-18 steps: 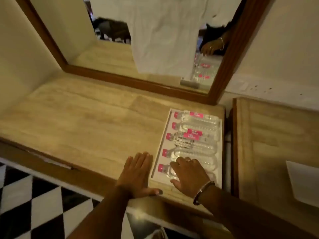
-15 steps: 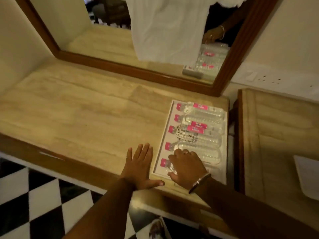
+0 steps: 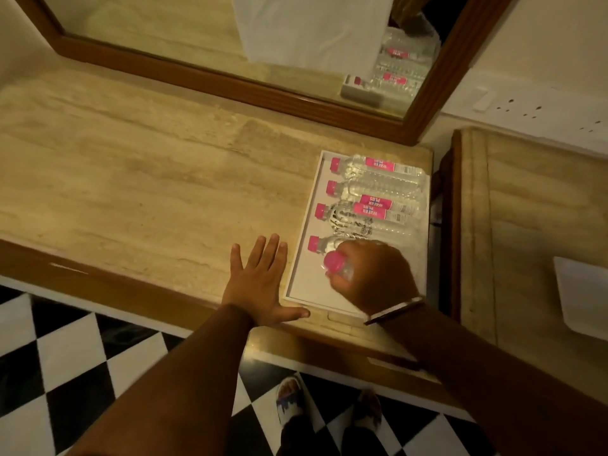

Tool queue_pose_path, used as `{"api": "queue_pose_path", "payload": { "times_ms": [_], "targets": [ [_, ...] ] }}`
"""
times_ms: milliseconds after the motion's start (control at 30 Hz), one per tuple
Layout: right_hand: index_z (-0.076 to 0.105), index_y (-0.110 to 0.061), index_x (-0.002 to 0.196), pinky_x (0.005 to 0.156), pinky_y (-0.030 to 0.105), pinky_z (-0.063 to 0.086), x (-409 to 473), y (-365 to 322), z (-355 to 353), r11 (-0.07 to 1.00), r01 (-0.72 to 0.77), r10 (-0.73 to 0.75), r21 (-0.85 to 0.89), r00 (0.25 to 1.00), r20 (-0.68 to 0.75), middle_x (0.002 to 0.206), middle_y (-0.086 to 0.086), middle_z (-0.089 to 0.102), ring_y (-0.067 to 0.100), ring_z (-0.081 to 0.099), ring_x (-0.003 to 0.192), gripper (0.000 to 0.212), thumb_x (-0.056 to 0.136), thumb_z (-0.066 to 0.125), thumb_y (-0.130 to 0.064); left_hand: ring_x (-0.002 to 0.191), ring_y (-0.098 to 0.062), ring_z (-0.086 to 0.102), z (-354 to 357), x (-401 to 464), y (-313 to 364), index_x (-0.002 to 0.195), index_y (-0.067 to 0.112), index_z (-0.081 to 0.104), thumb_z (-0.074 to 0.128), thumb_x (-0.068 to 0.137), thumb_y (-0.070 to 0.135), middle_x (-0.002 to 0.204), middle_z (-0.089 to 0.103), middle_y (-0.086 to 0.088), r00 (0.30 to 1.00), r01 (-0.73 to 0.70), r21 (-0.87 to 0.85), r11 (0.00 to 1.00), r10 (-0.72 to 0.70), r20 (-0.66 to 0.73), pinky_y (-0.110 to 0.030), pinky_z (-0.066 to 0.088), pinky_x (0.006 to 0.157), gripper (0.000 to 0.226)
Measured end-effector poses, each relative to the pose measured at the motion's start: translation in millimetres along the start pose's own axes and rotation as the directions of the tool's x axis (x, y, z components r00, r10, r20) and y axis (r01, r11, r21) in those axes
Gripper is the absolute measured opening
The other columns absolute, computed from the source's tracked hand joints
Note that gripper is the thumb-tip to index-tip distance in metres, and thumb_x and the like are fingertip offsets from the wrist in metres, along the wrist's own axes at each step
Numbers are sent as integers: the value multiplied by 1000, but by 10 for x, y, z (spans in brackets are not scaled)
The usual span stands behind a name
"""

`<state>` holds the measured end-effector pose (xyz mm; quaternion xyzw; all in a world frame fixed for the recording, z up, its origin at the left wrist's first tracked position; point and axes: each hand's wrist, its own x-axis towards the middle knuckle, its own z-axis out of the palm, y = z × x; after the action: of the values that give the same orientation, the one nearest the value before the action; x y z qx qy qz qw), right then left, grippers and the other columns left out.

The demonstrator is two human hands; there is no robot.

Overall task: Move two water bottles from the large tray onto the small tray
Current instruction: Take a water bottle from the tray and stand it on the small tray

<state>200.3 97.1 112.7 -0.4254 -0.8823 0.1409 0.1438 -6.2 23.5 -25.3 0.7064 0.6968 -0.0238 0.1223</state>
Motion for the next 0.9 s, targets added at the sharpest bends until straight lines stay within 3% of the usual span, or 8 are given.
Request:
{"api": "queue_pose_path", "payload": {
  "times_ms": [67, 167, 300, 433, 533, 600, 700, 900],
  "targets": [
    [65, -14, 91, 62, 29, 50, -93, 76, -276, 976, -141, 152, 167, 987, -53, 79, 3, 68, 20, 61, 68, 30, 73, 74, -36, 151, -32, -5, -17, -14, 3, 157, 11, 4, 27, 62, 107, 167, 0, -12, 1000, -5, 9, 1000, 5, 5, -73, -6, 113, 137],
    [62, -16, 86, 63, 26, 51, -245, 232, -590, 931, -217, 278, 294, 943, -184, 79, -1, 66, 17, 62, 72, 34, 69, 80, -39, 151, -31, -9, -72, -30, 30, 157, 12, -1, 21, 60, 107, 167, -5, -11, 999, 15, 31, 999, -16, 29, -73, -5, 113, 138],
    [62, -22, 81, 65, 42, 58, -449, 386, -793, 858, -314, 424, 407, 880, -213, 79, -2, 69, 17, 66, 73, 42, 58, 83, -51, 150, -30, -17, -162, -62, 69, 154, 16, -17, 15, 54, 109, 165, -17, -9, 995, 40, 49, 998, -44, 85, -73, -6, 113, 140],
    [60, -28, 75, 56, 38, 57, -543, 434, -1057, 854, -278, 429, 441, 854, -293, 69, -6, 66, 12, 63, 62, 45, 55, 77, -64, 149, -31, -17, -390, -140, 174, 144, 22, -38, 26, 47, 112, 164, -22, -7, 996, 17, 13, 1000, -18, 88, -70, -4, 114, 147],
    [57, -30, 69, 47, 20, 46, -586, 502, -1349, 873, -205, 391, 443, 837, -382, 64, -12, 61, 4, 57, 56, 44, 55, 74, -68, 144, -25, -27, -637, -189, 339, 135, 22, -48, 18, 45, 113, 160, -29, -5, 1000, 16, 29, 999, -17, 13, -66, -9, 117, 144],
    [59, -26, 68, 48, 13, 39, -677, 639, -1602, 882, -173, 375, 439, 821, -431, 64, -13, 60, 1, 54, 57, 42, 55, 77, -62, 143, -23, -30, -817, -165, 622, 137, 21, -45, 15, 47, 112, 159, -29, -4, 998, -3, 18, 1000, 4, -55, -64, -11, 118, 142],
    [61, -21, 71, 51, 13, 39, -872, 955, -1973, 888, -161, 373, 430, 799, -472, 67, -12, 61, -1, 55, 61, 40, 57, 81, -54, 146, -24, -26, -1032, -46, 1243, 144, 23, -35, 17, 51, 110, 160, -27, -2, 990, -68, -23, 997, 65, -129, -60, -9, 119, 138],
    [55, -32, 71, 55, 7, 41, -1424, 1823, -2626, 884, -168, 401, 436, 749, -527, 72, -15, 61, -5, 58, 68, 37, 56, 83, -51, 148, -24, -21, -1012, 339, 3023, 155, 23, -16, 18, 55, 107, 162, -18, -2, 954, -242, -95, 966, 218, -206, -52, -9, 119, 135]
  ]
}}
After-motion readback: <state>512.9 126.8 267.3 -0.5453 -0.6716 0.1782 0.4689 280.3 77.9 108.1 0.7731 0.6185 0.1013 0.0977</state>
